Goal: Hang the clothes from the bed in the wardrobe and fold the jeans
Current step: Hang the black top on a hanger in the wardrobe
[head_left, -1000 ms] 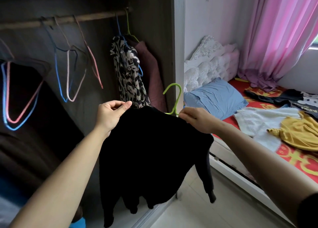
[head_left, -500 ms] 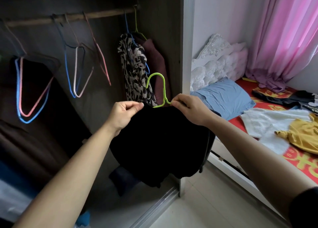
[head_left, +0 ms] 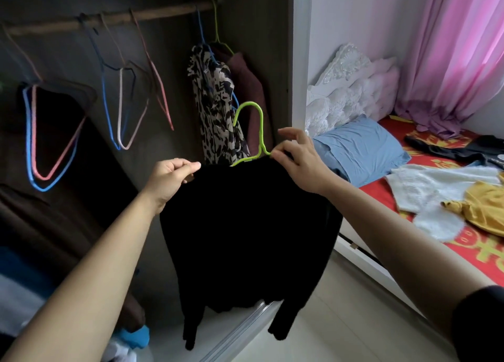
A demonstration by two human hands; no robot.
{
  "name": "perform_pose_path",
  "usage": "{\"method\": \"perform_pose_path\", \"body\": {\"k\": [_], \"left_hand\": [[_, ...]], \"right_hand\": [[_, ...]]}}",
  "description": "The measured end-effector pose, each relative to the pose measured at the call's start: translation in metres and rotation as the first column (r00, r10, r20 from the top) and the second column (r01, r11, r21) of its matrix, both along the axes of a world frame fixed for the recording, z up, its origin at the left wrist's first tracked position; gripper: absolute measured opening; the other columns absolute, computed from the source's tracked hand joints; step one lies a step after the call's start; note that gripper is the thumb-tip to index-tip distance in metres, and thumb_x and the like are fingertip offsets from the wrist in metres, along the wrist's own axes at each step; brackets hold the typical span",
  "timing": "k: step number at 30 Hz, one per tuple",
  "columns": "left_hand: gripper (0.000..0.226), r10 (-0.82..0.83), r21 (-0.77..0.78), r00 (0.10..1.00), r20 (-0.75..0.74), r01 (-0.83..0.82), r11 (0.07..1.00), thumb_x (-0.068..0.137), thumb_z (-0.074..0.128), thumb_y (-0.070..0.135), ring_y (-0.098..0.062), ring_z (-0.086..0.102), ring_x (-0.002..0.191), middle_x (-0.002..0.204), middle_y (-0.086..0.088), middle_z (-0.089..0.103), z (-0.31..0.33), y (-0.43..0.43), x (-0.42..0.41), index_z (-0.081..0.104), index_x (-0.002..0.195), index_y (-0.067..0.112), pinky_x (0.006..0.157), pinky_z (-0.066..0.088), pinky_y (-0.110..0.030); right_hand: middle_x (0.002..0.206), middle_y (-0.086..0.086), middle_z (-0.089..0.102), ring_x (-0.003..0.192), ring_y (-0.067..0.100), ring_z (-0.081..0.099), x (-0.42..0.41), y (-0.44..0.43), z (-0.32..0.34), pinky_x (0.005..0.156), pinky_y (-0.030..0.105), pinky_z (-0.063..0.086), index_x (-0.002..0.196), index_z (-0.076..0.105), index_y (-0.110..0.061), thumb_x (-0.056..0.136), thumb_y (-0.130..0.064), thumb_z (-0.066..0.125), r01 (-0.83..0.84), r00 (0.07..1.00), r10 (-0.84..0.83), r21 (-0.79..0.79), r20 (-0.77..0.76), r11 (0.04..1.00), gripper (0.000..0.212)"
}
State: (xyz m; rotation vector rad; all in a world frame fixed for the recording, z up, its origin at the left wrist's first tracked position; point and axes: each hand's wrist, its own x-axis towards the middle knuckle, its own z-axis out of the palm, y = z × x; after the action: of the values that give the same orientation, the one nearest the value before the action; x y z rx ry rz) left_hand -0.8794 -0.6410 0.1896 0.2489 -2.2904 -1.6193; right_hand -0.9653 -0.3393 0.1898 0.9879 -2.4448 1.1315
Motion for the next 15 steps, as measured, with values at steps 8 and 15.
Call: {"method": "perform_pose_path", "body": {"k": [8,15], "left_hand": [[0.037,-0.169,-0.06,0.979,0.111,0.177,0.982,0.075,0.074,0.054,-0.011,0.067,0.071,0.084,-0.005,0.076,-0.002,0.01,0.013,0.079,0.092,0.022,0.06,0.05,-0.018],[0.021,-0.036,0.047,0.999,-0.033,0.037,0.998,0.08,0.079,0.03,-0.017,0.058,0.069,0.076,-0.01,0.067,-0.007,0.013,0.01,0.078,0.083,0.009,0.064,0.044,-0.026]], "right_hand": [[0.113,-0.003,0.062,0.106,0.01,0.06,-0.009,-0.027,0.024,0.095,0.024,0.044,0.104,0.075,-0.016,0.099,-0.031,0.06,-0.093,0.992,0.1,0.085,-0.077,0.992,0.022],[0.102,-0.007,0.068,0.099,0.015,0.063,-0.021,-0.007,0.005,0.086,0.035,0.049,0.113,0.058,-0.029,0.099,-0.061,0.04,-0.084,0.996,0.076,0.228,0.042,0.97,0.039]]}}
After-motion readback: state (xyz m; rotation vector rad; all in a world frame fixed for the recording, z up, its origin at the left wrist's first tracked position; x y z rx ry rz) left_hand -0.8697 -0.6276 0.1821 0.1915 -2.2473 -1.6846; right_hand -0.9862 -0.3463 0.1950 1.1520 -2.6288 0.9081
